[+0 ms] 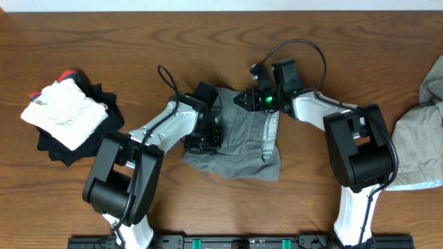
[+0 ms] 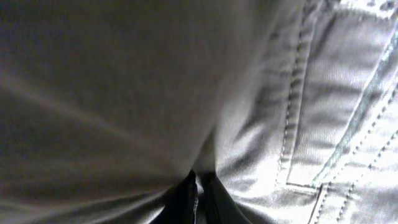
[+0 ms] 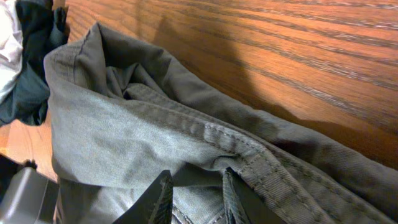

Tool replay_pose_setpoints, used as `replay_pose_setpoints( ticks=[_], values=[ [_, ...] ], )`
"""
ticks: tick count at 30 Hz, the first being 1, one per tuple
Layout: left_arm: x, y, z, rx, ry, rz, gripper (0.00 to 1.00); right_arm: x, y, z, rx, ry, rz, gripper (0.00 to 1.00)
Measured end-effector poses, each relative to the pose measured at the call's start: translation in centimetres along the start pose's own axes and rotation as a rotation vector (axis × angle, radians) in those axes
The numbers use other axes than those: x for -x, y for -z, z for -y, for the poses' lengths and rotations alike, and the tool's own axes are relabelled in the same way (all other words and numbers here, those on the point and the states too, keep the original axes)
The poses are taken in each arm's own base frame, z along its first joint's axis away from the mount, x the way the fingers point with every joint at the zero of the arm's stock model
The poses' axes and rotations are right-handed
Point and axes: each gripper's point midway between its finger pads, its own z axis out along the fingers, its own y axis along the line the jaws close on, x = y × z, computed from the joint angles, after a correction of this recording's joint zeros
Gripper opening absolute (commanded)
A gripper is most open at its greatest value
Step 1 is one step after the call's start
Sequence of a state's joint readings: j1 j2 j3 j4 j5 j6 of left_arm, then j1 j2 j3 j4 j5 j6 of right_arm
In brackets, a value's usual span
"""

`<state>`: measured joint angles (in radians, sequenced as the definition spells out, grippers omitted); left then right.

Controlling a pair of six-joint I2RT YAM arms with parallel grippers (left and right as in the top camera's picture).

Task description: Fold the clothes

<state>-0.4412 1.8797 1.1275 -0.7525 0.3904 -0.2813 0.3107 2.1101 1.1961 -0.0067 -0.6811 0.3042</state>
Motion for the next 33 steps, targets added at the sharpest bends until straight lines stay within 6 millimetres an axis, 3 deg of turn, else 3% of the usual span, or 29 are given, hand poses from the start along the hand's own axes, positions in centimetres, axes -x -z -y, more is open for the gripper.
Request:
replay_pose_setpoints(
  ticks=[5,14,17,18,20,24,28,30,33],
  values=[
    [-0.5,-0.1,0.4,-0.014,-0.003,-0.02,0.06,0.2,0.5,0.8,-0.008,-0.028,0.004,0.27],
    [-2.9,0.4,0.0,0.004,-0.003,-0.107,0.06,0.7,2.7,2.3,0.004,-0.108,0.008,0.4],
    [-2.8,2.0,0.6,-0.007,-0.038,-0.05,0.06,2.4,5.6,3.8,-0.041,-0.135,0.069,0.41],
    [-2.5,2.9,0.9,-0.011,-0.056,-0.009,0.06,3.5,7.7,4.3,-0.068,-0.137,0.11,0.42],
    [-1.8,4.9,1.5,-0.02,-0.09,0.082,0.06,4.4,9.7,4.3,-0.094,-0.128,0.145,0.42],
    [0.8,10.3,3.0,-0.03,-0.164,0.356,0.06,5.9,15.1,0.8,-0.134,-0.06,0.21,0.41],
    [4.0,15.0,4.1,-0.02,-0.204,0.621,0.07,3.8,17.4,-3.0,-0.139,-0.041,0.149,0.29],
    [5.8,16.6,4.4,-0.008,-0.209,0.724,0.07,1.9,17.2,-3.7,-0.143,-0.061,0.082,0.22],
    [8.1,17.0,4.1,0.021,-0.197,0.801,0.07,-1.8,15.9,-4.3,-0.164,-0.107,-0.06,0.17]
  ],
)
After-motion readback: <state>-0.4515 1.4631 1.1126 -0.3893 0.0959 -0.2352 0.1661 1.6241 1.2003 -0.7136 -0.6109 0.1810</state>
